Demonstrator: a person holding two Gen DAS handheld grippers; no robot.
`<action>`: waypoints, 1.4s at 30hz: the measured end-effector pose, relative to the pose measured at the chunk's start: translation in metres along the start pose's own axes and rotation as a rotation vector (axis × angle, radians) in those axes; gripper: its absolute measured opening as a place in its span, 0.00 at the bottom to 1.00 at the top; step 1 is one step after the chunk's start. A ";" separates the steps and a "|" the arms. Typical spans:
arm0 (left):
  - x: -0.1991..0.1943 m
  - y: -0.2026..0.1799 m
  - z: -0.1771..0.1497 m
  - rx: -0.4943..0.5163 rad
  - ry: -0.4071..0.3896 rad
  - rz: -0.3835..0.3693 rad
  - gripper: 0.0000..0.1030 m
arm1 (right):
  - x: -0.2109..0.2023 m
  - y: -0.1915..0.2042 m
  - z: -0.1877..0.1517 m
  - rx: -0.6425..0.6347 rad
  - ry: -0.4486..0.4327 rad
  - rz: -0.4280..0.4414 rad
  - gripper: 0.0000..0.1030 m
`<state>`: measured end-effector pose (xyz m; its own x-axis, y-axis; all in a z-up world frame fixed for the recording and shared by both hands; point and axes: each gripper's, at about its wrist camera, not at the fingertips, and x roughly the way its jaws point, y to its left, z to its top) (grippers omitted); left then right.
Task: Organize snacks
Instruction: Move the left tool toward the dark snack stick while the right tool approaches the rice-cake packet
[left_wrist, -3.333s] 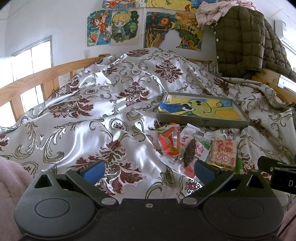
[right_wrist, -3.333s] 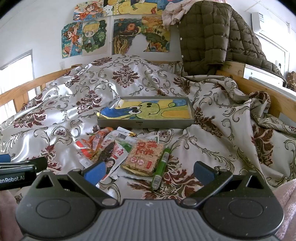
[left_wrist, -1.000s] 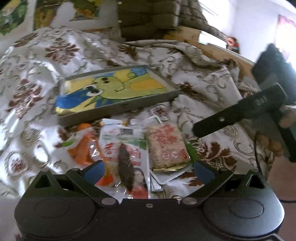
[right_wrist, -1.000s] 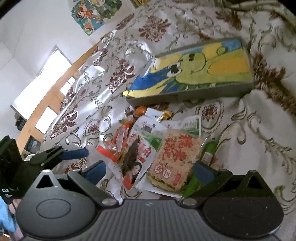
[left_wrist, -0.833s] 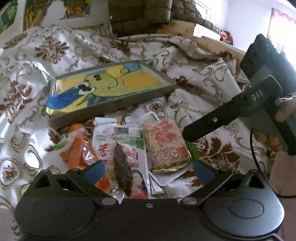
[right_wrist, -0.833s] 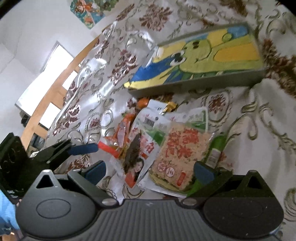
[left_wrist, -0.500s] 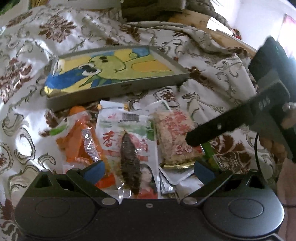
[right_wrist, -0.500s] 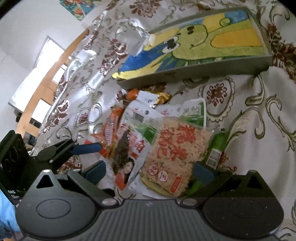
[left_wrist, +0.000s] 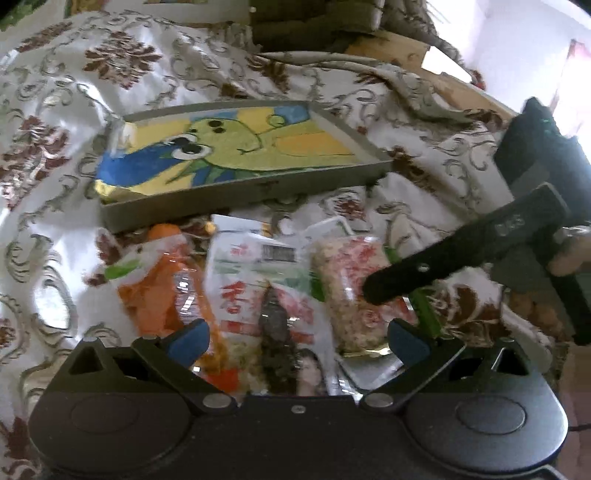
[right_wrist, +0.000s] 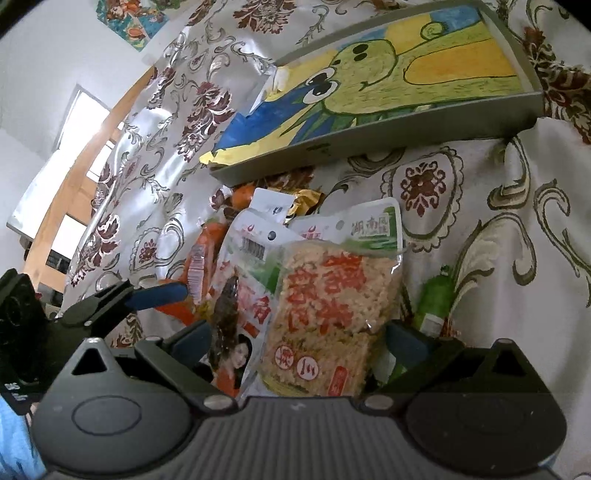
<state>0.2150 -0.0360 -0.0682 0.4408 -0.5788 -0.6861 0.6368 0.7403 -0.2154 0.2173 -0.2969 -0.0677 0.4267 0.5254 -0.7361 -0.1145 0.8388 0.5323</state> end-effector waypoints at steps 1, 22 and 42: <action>0.001 -0.001 -0.001 0.008 0.003 -0.013 0.99 | 0.001 -0.001 0.001 0.003 -0.001 -0.001 1.00; 0.017 0.002 -0.001 0.033 0.063 0.054 0.93 | 0.003 -0.004 0.007 0.061 -0.015 0.038 0.94; 0.008 0.020 0.007 -0.137 0.059 -0.005 0.69 | -0.011 -0.005 0.003 0.094 -0.037 0.095 0.89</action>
<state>0.2358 -0.0289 -0.0732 0.3974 -0.5645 -0.7235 0.5450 0.7795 -0.3088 0.2160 -0.3075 -0.0612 0.4511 0.5950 -0.6653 -0.0718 0.7672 0.6374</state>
